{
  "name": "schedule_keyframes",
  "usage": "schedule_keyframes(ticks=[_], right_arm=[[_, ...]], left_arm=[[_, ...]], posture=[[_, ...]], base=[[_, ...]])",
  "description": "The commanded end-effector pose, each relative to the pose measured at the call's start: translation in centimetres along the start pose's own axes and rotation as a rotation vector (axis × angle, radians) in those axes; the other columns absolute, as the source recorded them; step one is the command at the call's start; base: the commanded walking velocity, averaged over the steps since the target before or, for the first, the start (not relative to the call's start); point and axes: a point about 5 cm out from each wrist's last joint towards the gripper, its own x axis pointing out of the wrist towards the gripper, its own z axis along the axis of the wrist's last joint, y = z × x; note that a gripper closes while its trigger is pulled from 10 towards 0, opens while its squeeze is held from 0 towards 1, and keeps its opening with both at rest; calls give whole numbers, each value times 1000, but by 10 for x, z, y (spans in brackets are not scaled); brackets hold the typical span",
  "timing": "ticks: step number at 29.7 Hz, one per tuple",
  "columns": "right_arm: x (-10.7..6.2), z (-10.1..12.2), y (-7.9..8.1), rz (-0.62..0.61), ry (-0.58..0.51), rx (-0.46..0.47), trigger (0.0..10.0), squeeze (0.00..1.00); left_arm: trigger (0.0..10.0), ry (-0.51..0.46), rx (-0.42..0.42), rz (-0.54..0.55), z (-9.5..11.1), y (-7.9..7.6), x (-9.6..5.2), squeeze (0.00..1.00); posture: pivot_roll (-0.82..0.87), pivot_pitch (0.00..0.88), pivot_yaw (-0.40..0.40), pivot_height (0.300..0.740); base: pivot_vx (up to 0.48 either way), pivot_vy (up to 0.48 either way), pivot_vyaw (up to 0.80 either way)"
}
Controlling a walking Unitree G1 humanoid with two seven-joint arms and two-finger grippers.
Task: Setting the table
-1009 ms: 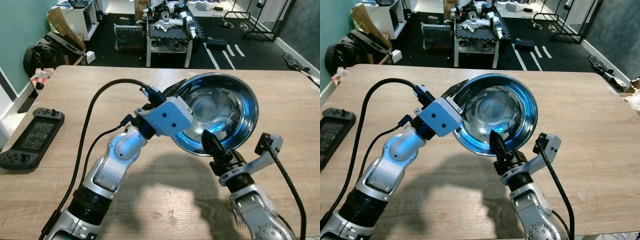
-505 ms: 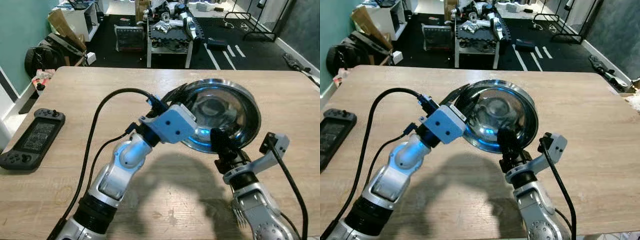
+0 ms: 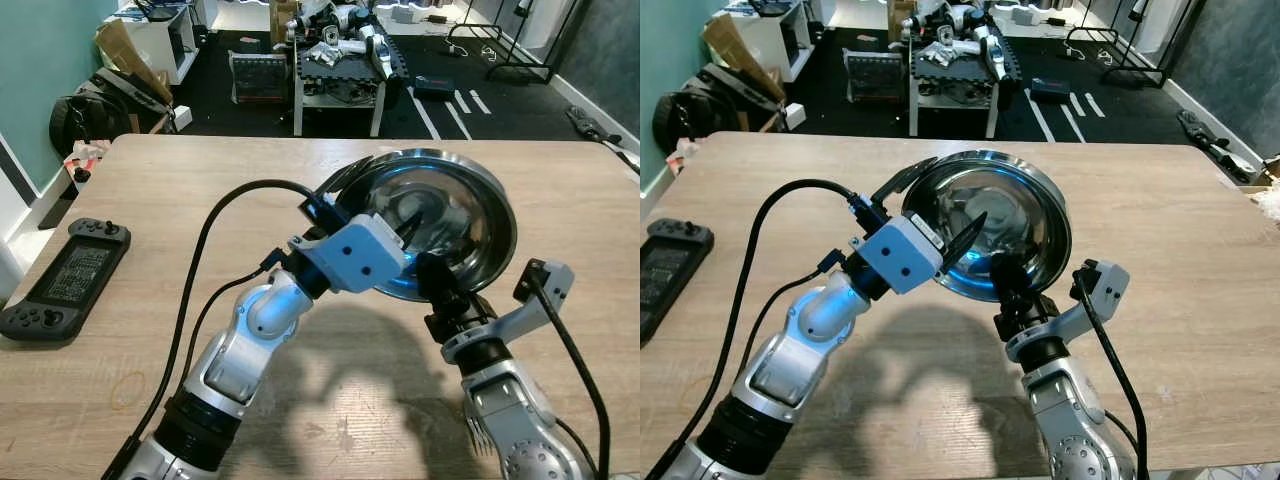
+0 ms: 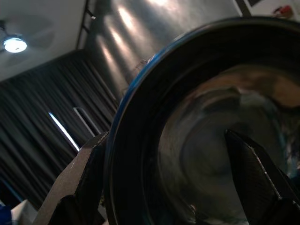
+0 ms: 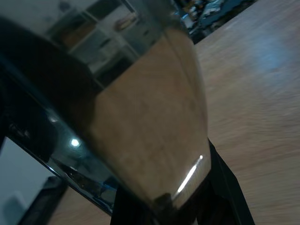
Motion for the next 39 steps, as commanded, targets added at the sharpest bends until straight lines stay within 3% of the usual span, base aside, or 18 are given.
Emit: schedule_keyframes(ticks=[1,4,10,16,17,18,19,23,24,30,31,32,33,37,39], right_arm=[[0,0,-6,-48,-15,-16,10000,0],[1,4,-14,-113,-42,-31,10000,0],[-4,27,-55,-386,-145,-130,10000,0],[-4,31,-59,-386,-149,-115,10000,0],[-3,28,-57,-374,-138,-113,10000,482],[-3,27,-55,-365,-131,-112,10000,482],[-2,23,-54,-357,-116,-113,10000,792],[-1,19,-53,-354,-95,-119,10000,784],[-1,16,-51,-347,-81,-125,10000,1000],[1,9,-51,-336,-17,-196,10000,1000],[1,9,-50,-335,-3,-223,10000,533],[2,9,-50,-333,5,-240,10000,533],[3,9,-51,-336,20,-268,10000,0],[4,6,-58,-381,116,-397,10000,0],[4,5,-60,-392,143,-414,10000,0]], left_arm=[[10000,-13,-4,-20,4,-4,2,0],[10000,6,-15,-11,2,-3,1,0],[10000,132,-122,76,-12,11,-11,0],[10000,167,-178,97,-16,16,-17,0],[10000,173,-180,101,-17,16,-17,0],[10000,177,-181,103,-17,16,-18,0],[10000,179,-181,104,-17,17,-17,0],[10000,184,-185,106,-17,17,-17,0],[10000,187,-187,107,-17,18,-16,0],[10000,199,-193,109,-16,19,-16,0],[10000,201,-193,109,-16,19,-16,0],[10000,202,-193,109,-16,19,-16,0],[10000,203,-193,109,-16,20,-16,0],[10000,204,-190,114,-16,22,-16,0],[10000,205,-189,115,-16,22,-16,0]], posture=[[34,160,80,740],[34,160,80,740],[40,169,79,740],[43,172,78,740],[44,173,76,740],[44,173,76,740],[44,173,76,740],[44,173,76,740],[44,173,76,740],[43,173,74,740],[43,173,74,740],[43,173,74,740],[43,173,74,740],[41,170,72,740],[41,170,72,740]], base=[[0,0,0],[0,0,0],[0,0,0],[0,0,0],[0,0,0],[0,0,0],[0,0,0],[0,0,0],[0,0,0],[0,0,0],[0,0,0],[0,0,0],[0,0,0],[0,0,0],[0,0,0]])
